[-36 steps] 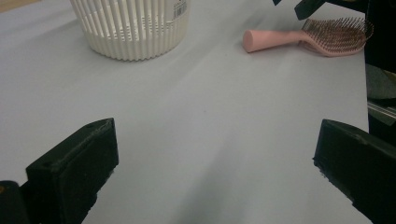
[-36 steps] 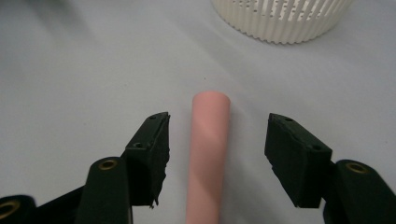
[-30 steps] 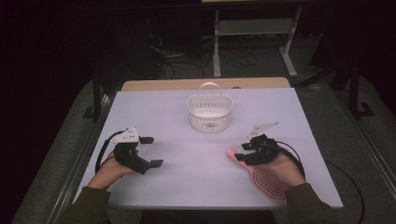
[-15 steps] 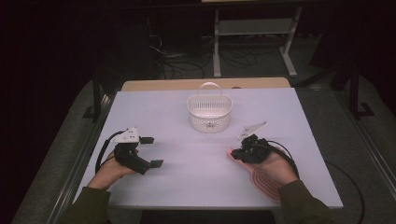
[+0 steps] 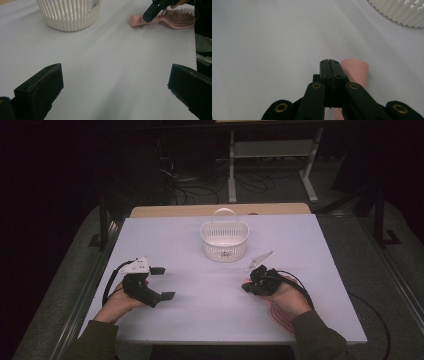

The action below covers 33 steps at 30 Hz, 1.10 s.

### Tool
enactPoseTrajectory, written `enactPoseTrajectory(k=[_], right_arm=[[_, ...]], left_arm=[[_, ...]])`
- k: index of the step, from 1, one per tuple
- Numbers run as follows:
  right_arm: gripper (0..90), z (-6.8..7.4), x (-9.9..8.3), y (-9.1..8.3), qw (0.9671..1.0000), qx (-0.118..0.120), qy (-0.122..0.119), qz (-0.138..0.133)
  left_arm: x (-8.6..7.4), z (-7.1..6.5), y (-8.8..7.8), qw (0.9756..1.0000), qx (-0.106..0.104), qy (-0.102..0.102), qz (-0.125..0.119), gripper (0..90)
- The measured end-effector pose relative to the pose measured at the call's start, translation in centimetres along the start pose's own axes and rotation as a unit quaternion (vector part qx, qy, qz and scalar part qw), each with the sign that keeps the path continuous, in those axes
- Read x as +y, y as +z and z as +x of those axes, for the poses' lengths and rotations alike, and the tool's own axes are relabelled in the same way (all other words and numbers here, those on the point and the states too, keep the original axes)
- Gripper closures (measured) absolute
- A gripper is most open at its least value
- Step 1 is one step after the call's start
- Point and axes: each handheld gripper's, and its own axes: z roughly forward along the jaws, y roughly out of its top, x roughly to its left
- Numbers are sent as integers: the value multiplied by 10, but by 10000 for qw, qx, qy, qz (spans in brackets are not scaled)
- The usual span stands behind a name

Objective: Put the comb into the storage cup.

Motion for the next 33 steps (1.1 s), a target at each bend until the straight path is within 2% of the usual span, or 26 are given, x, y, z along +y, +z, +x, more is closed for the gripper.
enactPoseTrajectory(k=[3,18,33], right_arm=[[892,0,1,2,10000,24,-70,50],[892,-3,-1,6,9997,-57,-119,199],[892,-13,-2,4,9999,-93,29,115]], left_arm=[[0,0,1,10000,-9,3,13,1],[-2,0,2,10000,-23,-31,37,1],[-1,0,2,10000,-30,-21,40,1]])
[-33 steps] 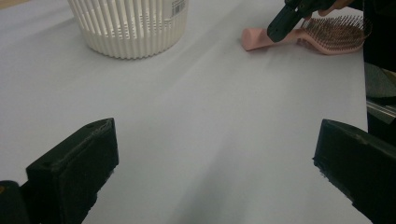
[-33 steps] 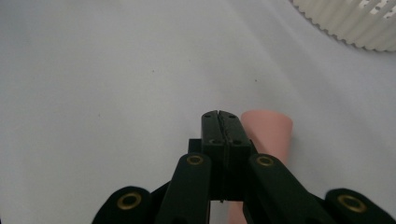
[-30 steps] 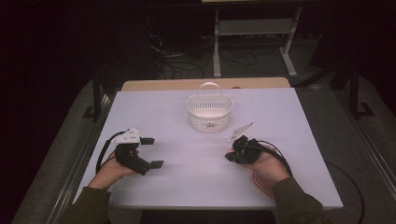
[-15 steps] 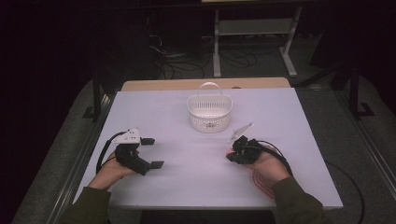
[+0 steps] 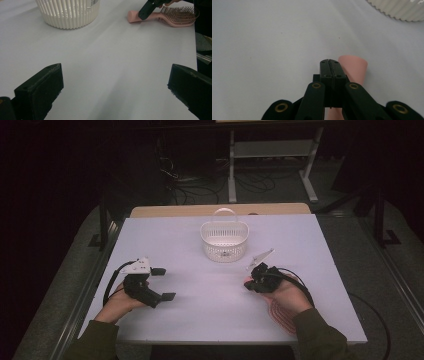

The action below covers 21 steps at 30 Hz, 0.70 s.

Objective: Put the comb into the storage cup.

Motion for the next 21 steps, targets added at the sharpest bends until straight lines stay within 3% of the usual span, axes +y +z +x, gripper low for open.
enactPoseTrajectory(k=[15,21], right_arm=[[892,-24,-3,-5,9996,-184,224,-49],[893,-38,-8,-9,9987,-249,425,-147]], left_arm=[[0,0,0,10000,-6,7,5,1],[0,-1,1,10000,-11,7,3,1]])
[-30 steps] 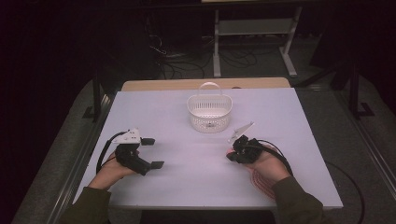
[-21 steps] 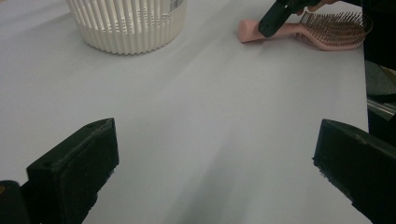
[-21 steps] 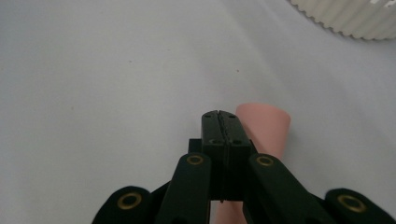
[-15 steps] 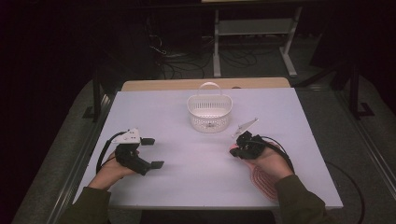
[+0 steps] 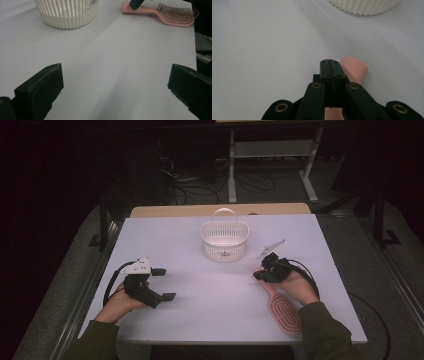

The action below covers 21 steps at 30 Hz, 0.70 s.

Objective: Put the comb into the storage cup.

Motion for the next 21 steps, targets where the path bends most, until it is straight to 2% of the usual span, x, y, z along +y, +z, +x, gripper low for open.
enactPoseTrajectory(k=[10,18,21], right_arm=[[893,-6,-2,0,10000,-57,19,-12],[893,-15,-6,3,9994,-313,53,141],[893,-23,-9,-2,9987,-466,174,103]], left_arm=[[1,-1,2,10000,-22,24,26,1],[1,-1,2,10000,-26,22,22,1],[1,-1,2,10000,-26,21,22,1]])
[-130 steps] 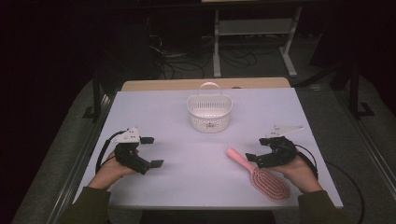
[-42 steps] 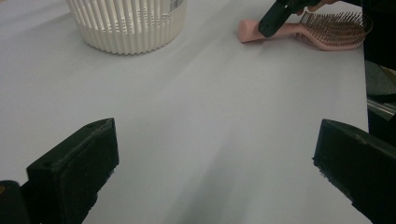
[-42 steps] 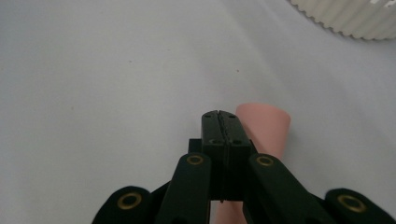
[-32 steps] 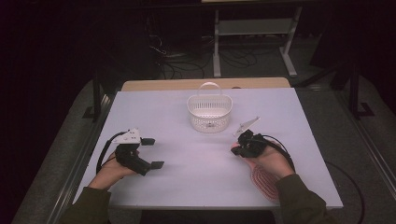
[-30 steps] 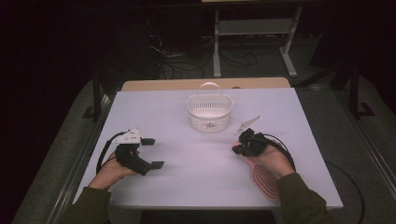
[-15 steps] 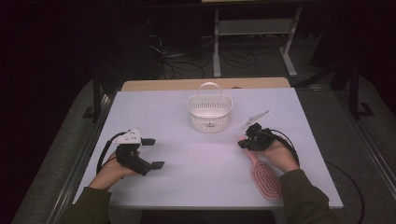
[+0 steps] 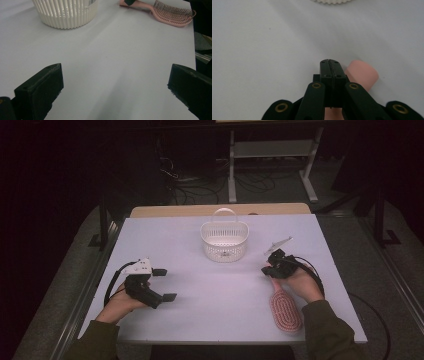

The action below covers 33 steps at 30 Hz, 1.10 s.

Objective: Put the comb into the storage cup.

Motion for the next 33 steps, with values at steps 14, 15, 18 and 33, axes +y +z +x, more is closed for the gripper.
enactPoseTrajectory(k=[14,15,18,33], right_arm=[[893,-17,-9,-7,9993,-287,244,1],[893,-20,-12,-9,9990,-348,263,26],[893,-23,-14,-11,9987,-394,322,40],[893,-39,-37,-30,9964,-632,552,101]], left_arm=[[0,-1,1,10000,-18,12,21,1],[0,-1,1,10000,-15,4,14,1],[0,-1,0,10000,-13,2,5,1],[0,-2,2,10000,-21,-3,5,1]])
